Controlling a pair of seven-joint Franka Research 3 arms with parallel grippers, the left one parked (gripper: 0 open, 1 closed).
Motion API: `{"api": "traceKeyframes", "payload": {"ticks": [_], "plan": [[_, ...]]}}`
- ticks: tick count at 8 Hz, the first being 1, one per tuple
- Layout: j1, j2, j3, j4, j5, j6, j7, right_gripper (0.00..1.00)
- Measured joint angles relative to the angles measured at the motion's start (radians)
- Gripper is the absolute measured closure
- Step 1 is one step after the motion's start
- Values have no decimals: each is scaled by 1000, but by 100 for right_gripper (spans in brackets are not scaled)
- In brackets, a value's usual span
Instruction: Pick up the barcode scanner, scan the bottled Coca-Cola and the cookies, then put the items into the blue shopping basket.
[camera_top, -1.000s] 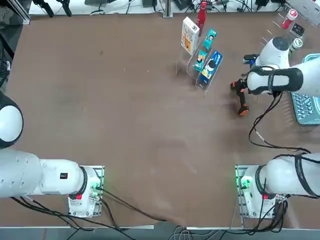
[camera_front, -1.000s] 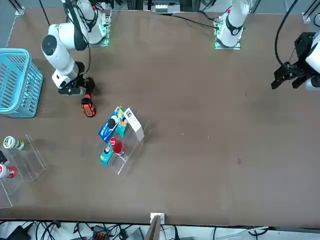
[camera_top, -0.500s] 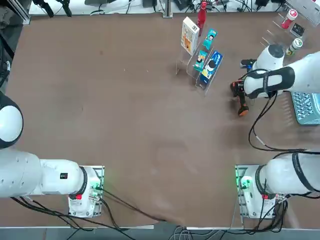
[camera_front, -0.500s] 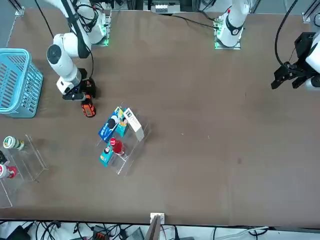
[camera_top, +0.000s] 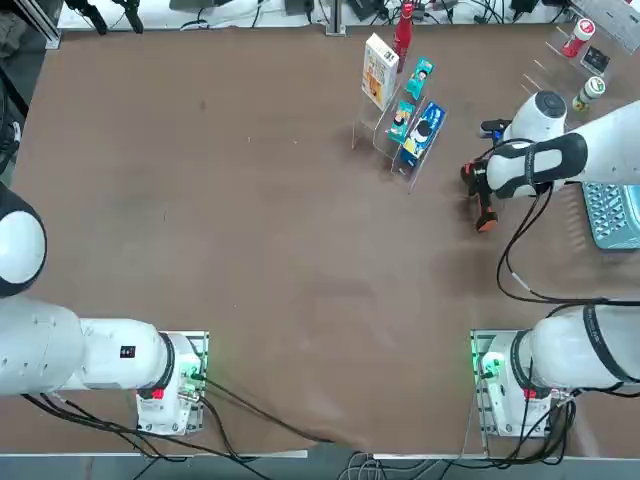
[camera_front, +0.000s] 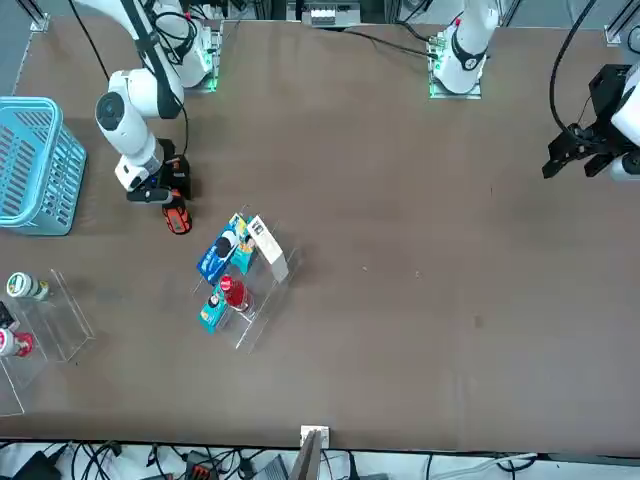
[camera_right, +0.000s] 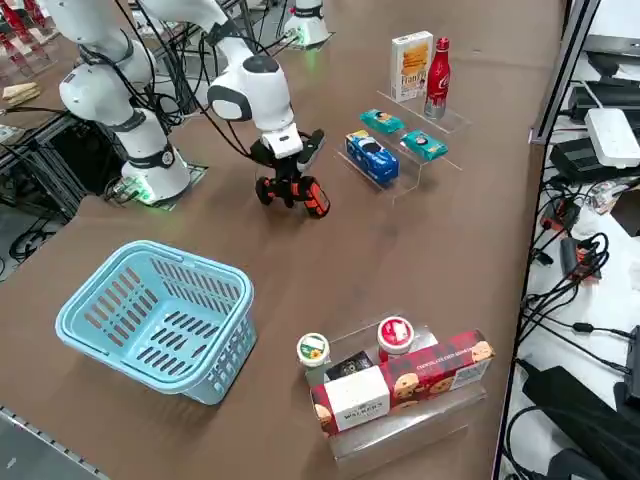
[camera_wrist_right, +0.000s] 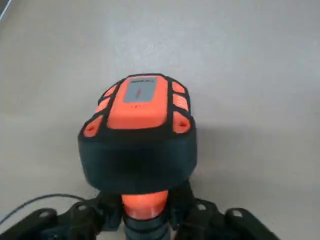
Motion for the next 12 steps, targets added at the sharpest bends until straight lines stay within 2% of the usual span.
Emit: {"api": "traceKeyframes", "payload": {"ticks": [4, 8, 9, 11, 12], "plan": [[0, -23, 0, 33, 0, -5, 0, 57], [0, -200, 3, 162, 6, -261, -10, 57], [6, -237, 5, 197, 49, -341, -12, 57], [31, -270, 8, 340, 223, -561, -41, 57], [31, -272, 5, 409, 327, -636, -96, 57]]}}
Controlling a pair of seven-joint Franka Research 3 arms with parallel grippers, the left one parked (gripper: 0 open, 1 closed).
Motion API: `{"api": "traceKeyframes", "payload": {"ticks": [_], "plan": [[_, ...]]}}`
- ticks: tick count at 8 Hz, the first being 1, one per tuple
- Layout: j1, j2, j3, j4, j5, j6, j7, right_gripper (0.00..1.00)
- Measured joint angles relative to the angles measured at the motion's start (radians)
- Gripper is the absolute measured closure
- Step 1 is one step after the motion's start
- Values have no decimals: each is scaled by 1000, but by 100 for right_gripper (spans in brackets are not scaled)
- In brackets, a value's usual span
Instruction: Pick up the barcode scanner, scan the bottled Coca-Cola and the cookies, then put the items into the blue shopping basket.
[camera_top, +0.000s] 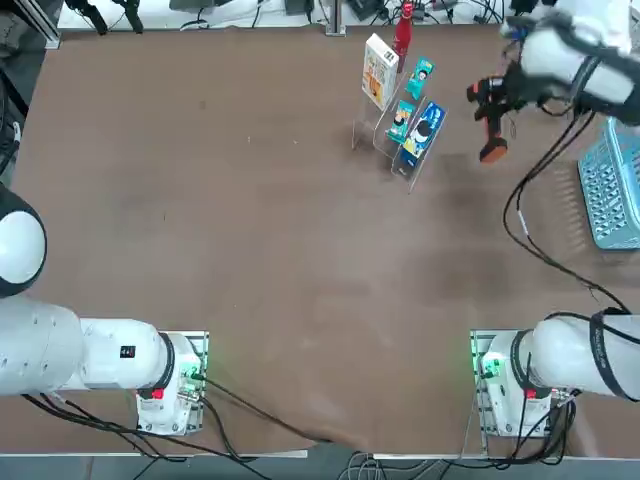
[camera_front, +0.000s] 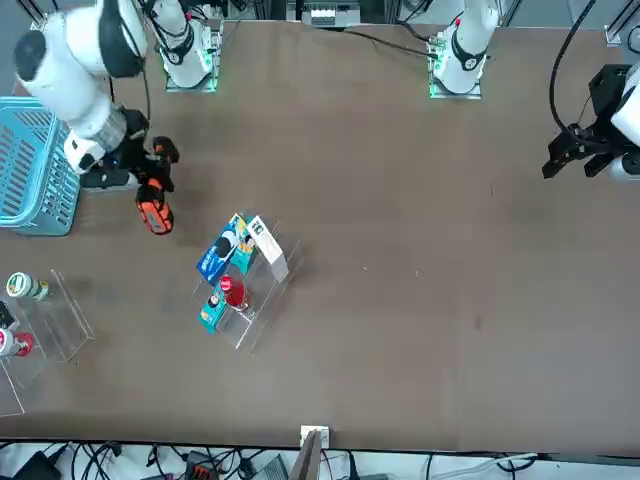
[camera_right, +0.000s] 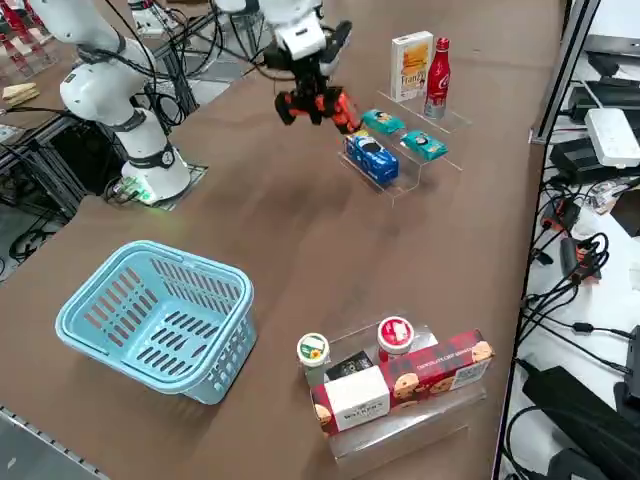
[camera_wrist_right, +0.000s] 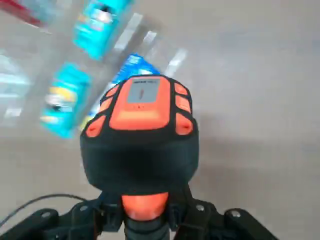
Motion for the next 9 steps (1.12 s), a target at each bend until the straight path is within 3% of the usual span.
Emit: {"api": "traceKeyframes", "payload": {"ticks": [4, 7, 9], "plan": [[-8, 55, -66, 34, 354, -48, -253, 57], [-28, 142, -71, 31, 589, -55, -454, 57], [-72, 180, -71, 20, 744, -162, -594, 57]]}}
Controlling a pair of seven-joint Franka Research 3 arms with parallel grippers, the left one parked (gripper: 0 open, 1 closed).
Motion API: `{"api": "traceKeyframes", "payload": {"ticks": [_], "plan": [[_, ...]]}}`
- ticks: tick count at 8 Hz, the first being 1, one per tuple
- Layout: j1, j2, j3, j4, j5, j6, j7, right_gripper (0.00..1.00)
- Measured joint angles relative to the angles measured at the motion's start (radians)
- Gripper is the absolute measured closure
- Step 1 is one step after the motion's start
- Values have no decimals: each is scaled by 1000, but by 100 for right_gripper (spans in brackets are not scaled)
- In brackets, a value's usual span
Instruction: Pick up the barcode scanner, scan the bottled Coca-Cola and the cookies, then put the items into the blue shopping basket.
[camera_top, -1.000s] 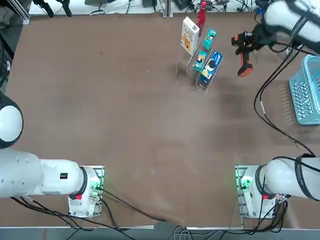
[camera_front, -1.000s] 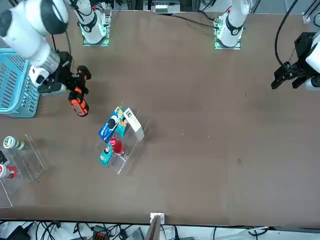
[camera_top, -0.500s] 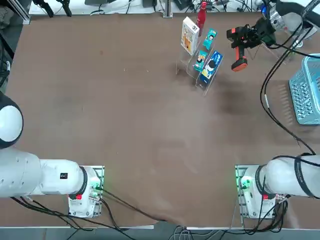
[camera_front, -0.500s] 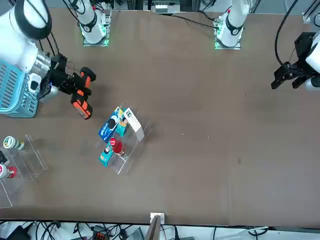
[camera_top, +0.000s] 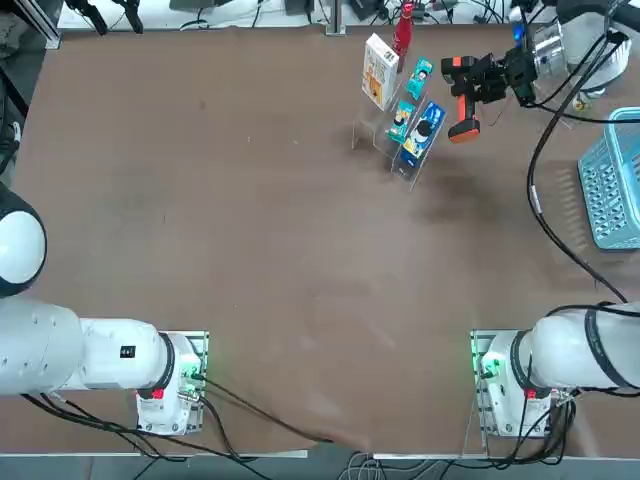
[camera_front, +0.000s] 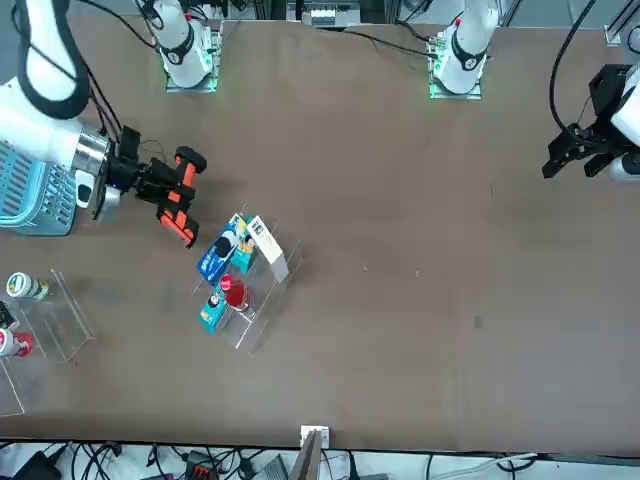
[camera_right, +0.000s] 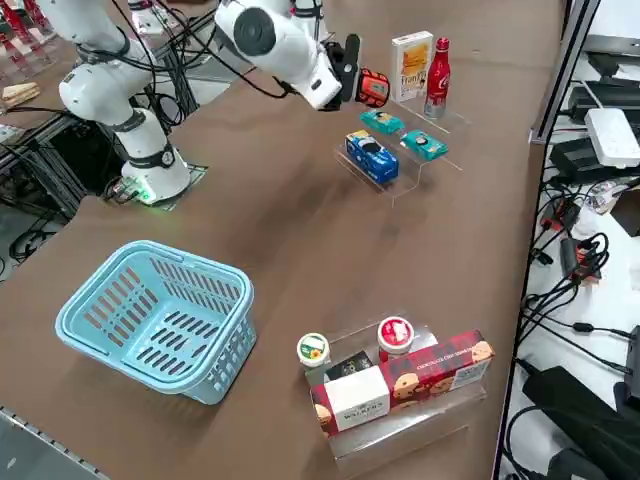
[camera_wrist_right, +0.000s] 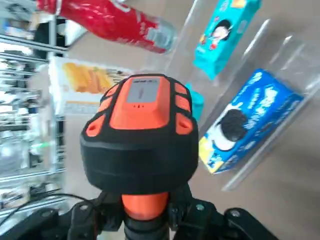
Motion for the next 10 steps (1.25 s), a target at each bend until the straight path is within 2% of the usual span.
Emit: {"api": "traceKeyframes", "payload": {"ticks": [4, 7, 10], "plan": [[-112, 153, -5, -8, 193, -190, -250, 57], [-124, 243, -4, -8, 330, -218, -338, 57], [-108, 261, 3, -29, 440, -211, -377, 57]]}}
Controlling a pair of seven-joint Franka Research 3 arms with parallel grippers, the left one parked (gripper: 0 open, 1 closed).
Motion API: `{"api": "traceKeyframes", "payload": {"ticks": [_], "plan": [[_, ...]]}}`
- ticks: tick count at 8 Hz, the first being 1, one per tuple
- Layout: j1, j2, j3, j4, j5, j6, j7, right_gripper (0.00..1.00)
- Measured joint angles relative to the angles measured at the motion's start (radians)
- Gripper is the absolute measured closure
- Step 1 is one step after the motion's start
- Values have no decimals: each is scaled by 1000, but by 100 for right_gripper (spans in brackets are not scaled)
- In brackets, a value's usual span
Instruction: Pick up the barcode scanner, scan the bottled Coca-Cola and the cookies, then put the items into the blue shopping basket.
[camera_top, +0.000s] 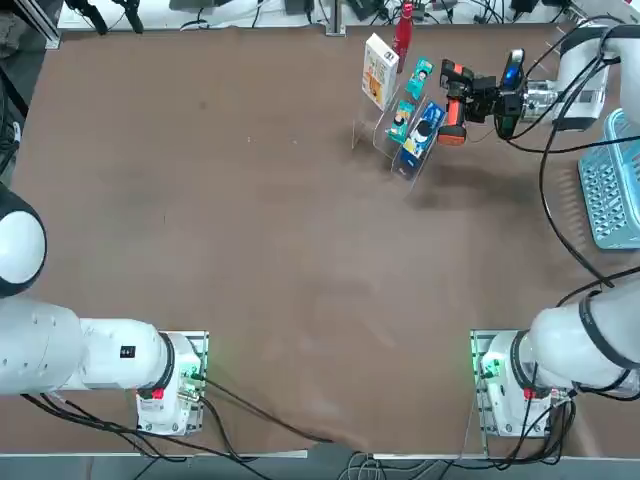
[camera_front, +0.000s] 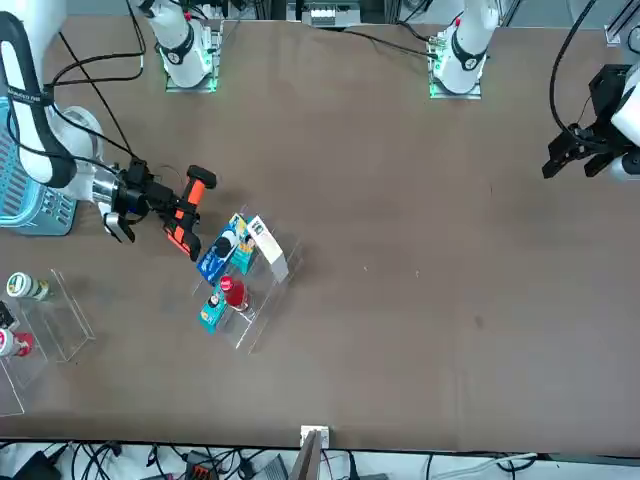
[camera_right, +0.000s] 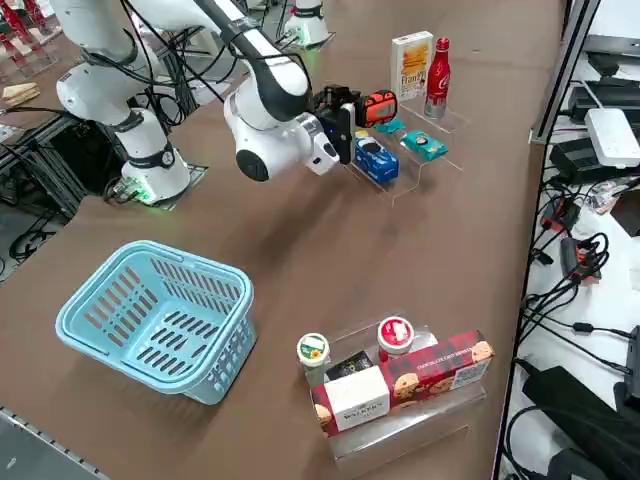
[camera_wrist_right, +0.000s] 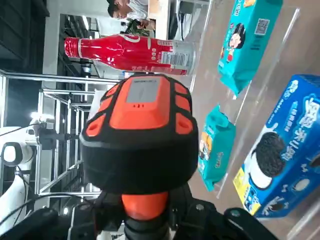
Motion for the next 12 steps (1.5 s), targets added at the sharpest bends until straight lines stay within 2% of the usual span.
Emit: {"api": "traceKeyframes", "payload": {"ticks": [4, 8, 12], "plan": [[76, 0, 4, -56, 174, 53, -56, 57], [115, 2, 6, -76, 321, 95, -79, 57], [178, 40, 8, -84, 411, 116, -127, 57]]}}
